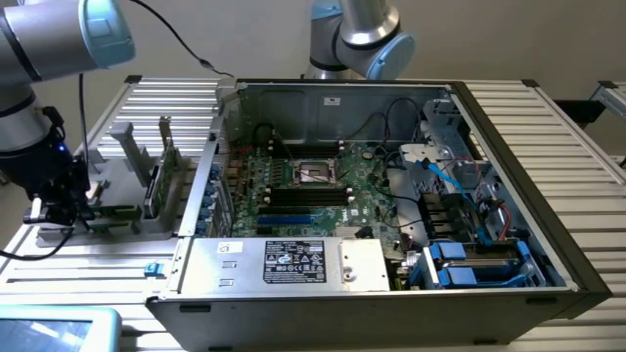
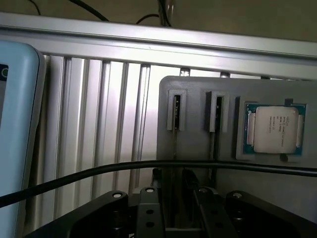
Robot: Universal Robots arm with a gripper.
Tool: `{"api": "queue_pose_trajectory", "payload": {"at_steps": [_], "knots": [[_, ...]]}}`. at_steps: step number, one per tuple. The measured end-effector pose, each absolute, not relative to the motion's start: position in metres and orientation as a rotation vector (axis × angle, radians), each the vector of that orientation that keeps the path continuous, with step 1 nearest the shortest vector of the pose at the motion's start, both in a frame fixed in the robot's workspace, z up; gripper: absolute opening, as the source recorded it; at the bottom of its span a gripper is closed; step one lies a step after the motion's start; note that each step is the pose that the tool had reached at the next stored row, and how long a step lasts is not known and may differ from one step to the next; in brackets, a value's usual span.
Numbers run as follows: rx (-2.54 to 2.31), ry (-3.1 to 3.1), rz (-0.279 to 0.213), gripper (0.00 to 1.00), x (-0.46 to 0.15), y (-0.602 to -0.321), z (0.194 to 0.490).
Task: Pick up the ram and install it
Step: 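Pick up the ram and move it above insertion slot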
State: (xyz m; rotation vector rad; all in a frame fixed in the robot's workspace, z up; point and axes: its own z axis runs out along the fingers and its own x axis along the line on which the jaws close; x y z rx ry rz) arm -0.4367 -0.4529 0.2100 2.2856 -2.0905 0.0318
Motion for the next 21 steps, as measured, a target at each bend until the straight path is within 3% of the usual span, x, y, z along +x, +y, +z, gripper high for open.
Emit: {"api": "queue_pose_trajectory", "payload": {"at_steps": [21], "knots": [[2.295, -2.086, 0.026, 0.30, -0.4372, -0.4514, 0.2023]]}}
